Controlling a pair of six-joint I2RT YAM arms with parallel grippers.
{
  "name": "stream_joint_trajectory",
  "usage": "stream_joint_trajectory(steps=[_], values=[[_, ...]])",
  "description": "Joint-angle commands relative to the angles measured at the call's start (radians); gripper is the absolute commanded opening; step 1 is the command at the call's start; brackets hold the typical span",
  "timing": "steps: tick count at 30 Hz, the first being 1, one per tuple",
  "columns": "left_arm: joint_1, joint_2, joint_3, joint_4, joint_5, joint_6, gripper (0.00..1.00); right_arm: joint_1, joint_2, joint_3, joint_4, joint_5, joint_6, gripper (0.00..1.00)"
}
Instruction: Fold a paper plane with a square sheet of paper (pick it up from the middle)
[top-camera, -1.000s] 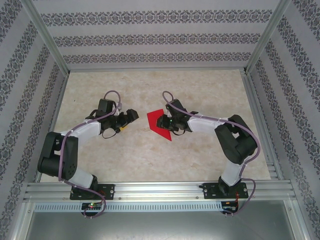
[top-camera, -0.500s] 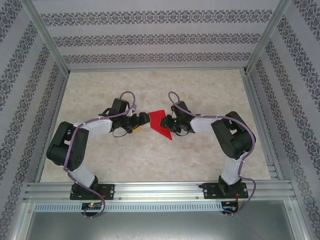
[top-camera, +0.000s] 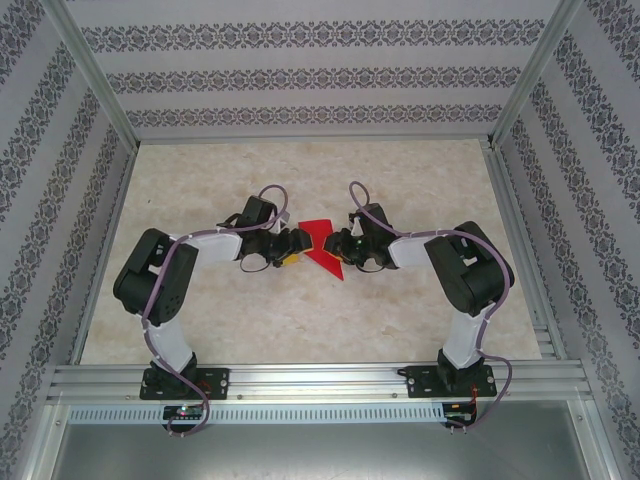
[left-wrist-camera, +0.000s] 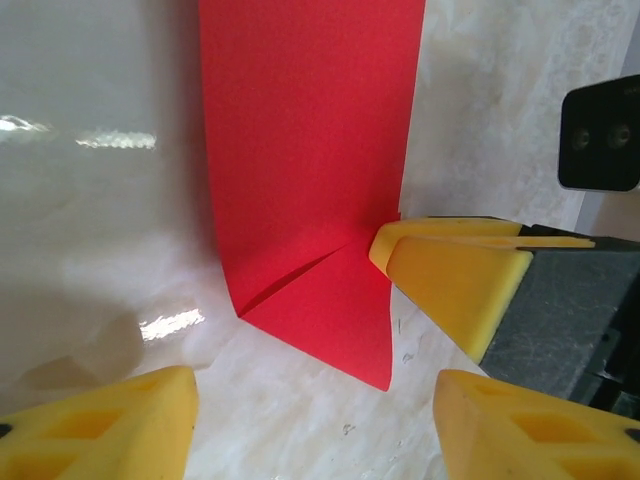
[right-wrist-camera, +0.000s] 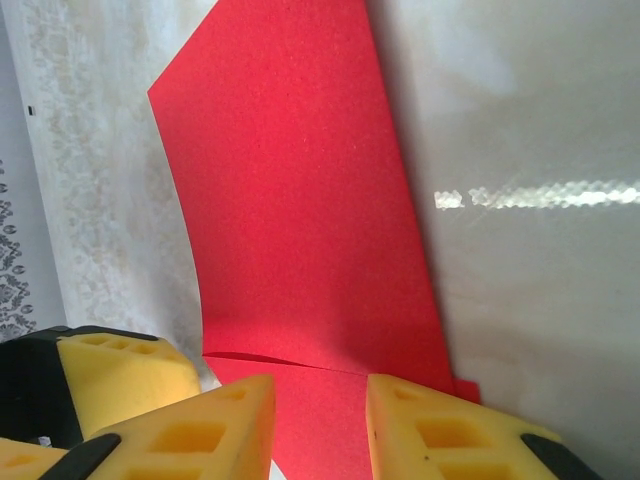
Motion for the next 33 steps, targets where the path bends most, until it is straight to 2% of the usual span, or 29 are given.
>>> stream_joint_trajectory(steps=[1, 20, 27, 30, 33], values=[[-0.011, 0.017, 0.041, 0.022, -0.001, -0.023, 0.62, -0.014, 0.041, -0.037, -0.024, 0.022, -0.004, 0.31], [-0.026, 0.089, 0.086, 0.043, 0.007, -0.041, 0.46, -0.026, 0.039, -0.048, 0.007, -0.001, -0.032, 0.32], [-0.026, 0.098, 0.087, 0.06, 0.008, -0.049, 0.44, -0.028, 0.034, -0.047, 0.007, 0.001, -0.059, 0.32], [-0.026, 0.102, 0.087, 0.068, 0.003, -0.056, 0.38, -0.026, 0.025, -0.057, 0.04, -0.014, -0.086, 0.33], [-0.026, 0.1, 0.086, 0.05, -0.021, -0.059, 0.29, -0.019, 0.009, -0.051, 0.03, 0.022, -0.152, 0.34]])
